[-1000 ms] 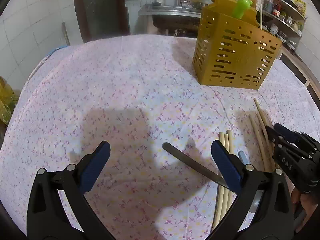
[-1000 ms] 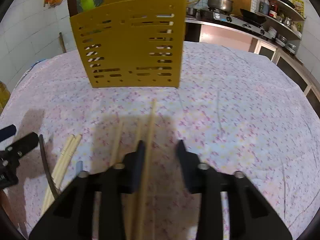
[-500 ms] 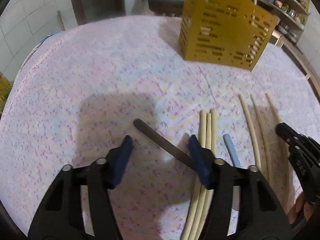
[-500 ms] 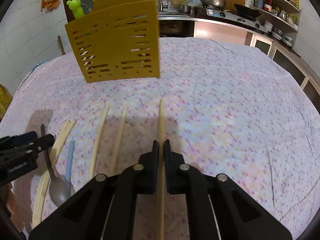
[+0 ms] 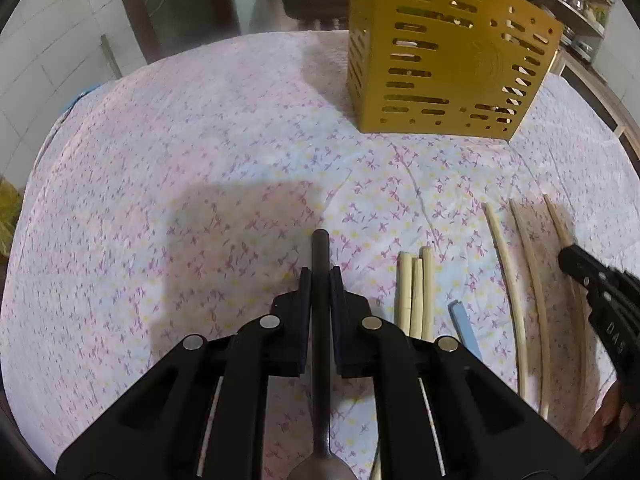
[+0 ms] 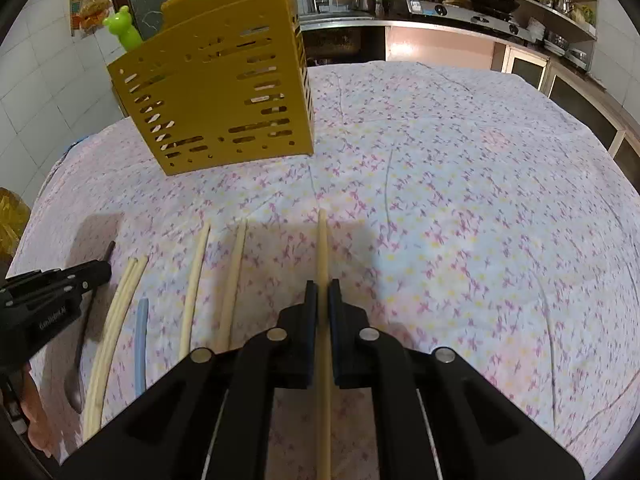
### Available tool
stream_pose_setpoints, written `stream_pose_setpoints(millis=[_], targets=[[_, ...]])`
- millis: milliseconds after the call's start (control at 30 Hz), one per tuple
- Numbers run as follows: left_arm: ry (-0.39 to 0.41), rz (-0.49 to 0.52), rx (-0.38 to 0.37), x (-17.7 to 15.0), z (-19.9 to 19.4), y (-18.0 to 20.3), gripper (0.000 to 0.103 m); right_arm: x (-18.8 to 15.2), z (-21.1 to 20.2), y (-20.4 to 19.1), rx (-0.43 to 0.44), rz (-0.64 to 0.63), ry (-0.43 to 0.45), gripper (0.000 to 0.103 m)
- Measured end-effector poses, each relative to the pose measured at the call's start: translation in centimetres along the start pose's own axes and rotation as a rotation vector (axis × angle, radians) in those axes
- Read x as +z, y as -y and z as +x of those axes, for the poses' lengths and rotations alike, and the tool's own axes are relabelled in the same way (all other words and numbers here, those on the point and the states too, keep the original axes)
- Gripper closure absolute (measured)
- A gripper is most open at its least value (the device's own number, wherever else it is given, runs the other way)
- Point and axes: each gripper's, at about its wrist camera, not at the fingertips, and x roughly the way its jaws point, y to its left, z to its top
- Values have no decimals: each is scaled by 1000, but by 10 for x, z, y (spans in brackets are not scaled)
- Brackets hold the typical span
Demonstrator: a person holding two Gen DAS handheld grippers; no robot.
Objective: Organize utensils
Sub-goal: 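Grasp dark spoon handle with left tool and lift while right lifts chopstick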
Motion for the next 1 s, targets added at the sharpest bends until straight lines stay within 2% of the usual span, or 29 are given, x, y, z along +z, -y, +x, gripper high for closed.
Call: stream_pose_setpoints(millis=[133,267,367,500,800,1000], targets=[[9,6,-11,3,1,-1,95,9,5,0,2,-5,-11,97],[33,-1,-43,0,-2,-6,95,2,-2,3,14,21,25,97],[86,-10,-58,-6,-16,-11,95,-3,-17,5,33,40,86,97],[205,-21,-65,-14,-48,-18,95,-9,-48,6,78,58,204,97],[427,-43,-71,-37,-114,-29,95,-25,-113,1,96,35,475,97],[490,-42,-66,-51,-128,-35,95,-42,-129,-8,60,-16,567,97]])
